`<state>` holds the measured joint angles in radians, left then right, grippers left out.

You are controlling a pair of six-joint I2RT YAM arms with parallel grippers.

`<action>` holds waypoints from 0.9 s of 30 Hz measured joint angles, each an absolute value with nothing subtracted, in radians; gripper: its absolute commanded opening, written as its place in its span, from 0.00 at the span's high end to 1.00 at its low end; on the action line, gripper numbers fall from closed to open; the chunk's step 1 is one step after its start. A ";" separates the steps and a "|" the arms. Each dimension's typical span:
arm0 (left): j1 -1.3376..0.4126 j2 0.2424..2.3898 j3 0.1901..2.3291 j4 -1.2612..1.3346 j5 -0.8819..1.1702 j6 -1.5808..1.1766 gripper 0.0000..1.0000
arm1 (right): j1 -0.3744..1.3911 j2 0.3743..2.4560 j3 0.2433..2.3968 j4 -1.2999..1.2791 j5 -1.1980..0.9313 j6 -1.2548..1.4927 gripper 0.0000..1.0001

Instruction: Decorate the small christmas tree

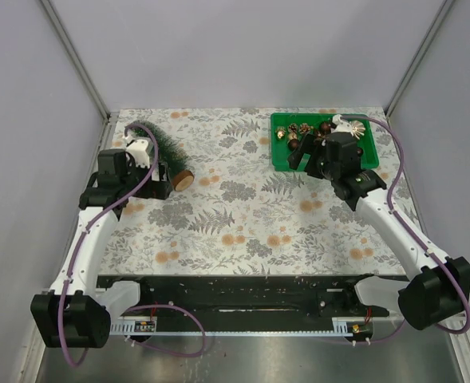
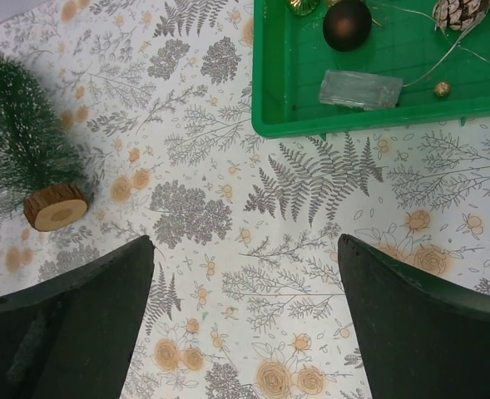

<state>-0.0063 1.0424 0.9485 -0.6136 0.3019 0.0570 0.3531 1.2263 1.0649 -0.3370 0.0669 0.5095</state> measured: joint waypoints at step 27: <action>-0.041 1.406 0.841 -0.217 0.162 -0.048 0.01 | 0.485 1.214 0.994 -0.300 0.208 0.432 0.01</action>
